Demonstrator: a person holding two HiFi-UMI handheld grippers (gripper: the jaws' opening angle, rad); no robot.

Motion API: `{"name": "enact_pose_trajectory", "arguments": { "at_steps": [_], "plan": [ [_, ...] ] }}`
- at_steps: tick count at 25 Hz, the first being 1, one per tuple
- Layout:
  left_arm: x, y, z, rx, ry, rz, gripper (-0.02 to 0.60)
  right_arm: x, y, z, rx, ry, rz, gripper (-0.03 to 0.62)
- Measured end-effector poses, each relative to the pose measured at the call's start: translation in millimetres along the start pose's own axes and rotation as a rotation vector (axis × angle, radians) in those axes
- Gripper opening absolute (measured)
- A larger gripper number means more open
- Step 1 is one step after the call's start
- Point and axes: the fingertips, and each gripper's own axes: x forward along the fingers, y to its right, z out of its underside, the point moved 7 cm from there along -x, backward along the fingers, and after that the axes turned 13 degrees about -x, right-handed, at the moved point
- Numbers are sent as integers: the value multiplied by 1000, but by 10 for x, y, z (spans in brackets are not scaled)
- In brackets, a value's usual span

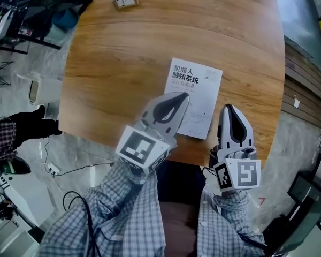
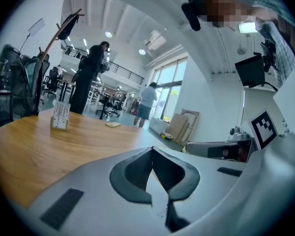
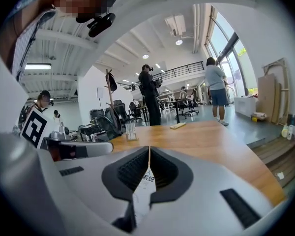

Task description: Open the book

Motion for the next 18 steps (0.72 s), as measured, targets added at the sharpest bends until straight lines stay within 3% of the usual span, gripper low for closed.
{"name": "enact_pose_trajectory", "arguments": {
  "at_steps": [6,18],
  "plan": [
    [48,-96,254,7,-46,-29,8,52,14,239,1,-58,-6,23],
    [196,-164,829,-71,-201,-46,8,48,-2,829,69,-198,-10,23]
  ]
}}
